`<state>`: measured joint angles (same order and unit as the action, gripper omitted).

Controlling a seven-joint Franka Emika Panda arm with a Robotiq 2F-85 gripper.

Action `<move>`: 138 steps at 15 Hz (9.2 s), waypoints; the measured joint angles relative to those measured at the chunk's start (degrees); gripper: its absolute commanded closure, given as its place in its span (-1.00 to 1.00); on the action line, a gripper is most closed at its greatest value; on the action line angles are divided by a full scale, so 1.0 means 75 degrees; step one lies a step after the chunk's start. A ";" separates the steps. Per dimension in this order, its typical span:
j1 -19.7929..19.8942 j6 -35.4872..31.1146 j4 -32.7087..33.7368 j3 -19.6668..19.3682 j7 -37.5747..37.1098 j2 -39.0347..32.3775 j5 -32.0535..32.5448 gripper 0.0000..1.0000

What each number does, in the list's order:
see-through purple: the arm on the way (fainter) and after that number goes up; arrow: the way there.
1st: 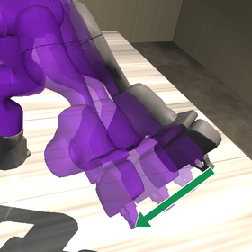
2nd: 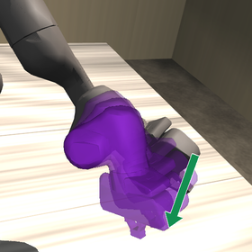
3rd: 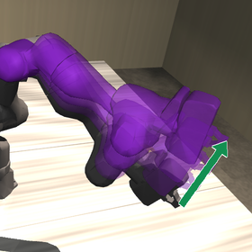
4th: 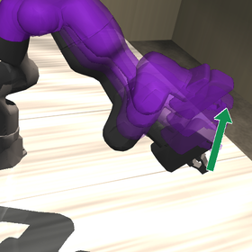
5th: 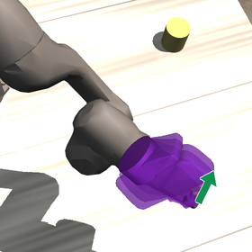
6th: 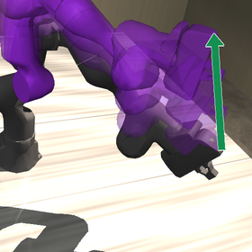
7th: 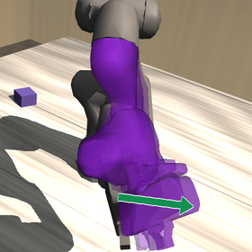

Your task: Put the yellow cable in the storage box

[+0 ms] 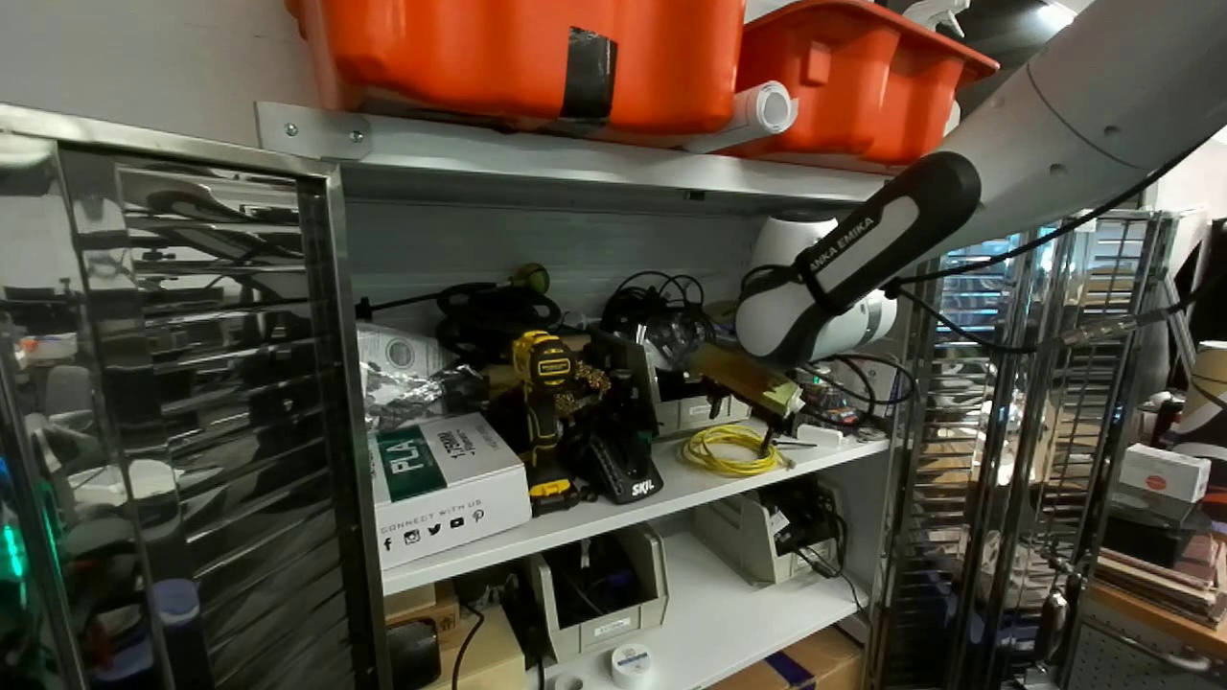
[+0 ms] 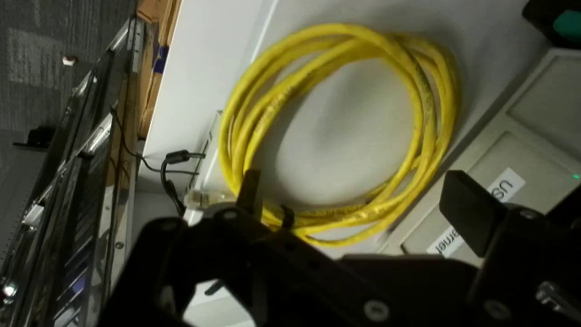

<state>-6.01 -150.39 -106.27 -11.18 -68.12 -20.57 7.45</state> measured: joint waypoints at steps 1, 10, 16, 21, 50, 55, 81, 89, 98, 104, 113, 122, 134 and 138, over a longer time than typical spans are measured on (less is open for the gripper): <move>-0.0102 -0.0026 0.0002 -0.0136 -0.0276 0.0037 0.0315 -1.00; -0.0241 0.1172 -0.0011 0.0150 -0.0736 0.0192 0.0729 -1.00; -0.0221 0.1837 -0.0013 0.0291 -0.0736 0.0232 0.0731 -1.00; -0.0131 0.2002 -0.0024 0.0291 -0.0721 0.0138 0.0731 -1.00; 0.0001 0.1836 0.0135 0.0267 -0.0388 -0.0149 0.1116 0.82; -0.0049 0.1836 0.0062 0.0265 -0.0297 -0.0108 0.1469 0.84; 0.0132 0.0945 -0.1833 0.1086 -0.7466 0.2219 1.1612 0.88; 0.0576 0.0028 -0.0947 0.0926 -0.9425 0.1604 1.2271 0.94; 0.0677 -0.0969 0.0738 0.0940 -1.1226 0.0093 1.2627 0.93; 0.0688 -0.1040 0.1620 0.0945 -1.1449 -0.0638 1.2673 0.93; 0.0647 -0.1015 0.1777 0.0943 -1.0615 -0.0856 1.2939 -0.07; 0.0581 -0.0999 0.1703 0.0943 -0.9926 -0.0546 1.2959 -1.00; 0.0627 -0.2104 -0.0308 0.0962 -0.7822 0.0736 1.1400 -1.00; 0.0756 -0.2675 -0.1245 0.0962 -0.6377 0.1268 0.9990 -1.00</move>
<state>-0.35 -170.45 -115.61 -3.97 -115.95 -11.06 82.38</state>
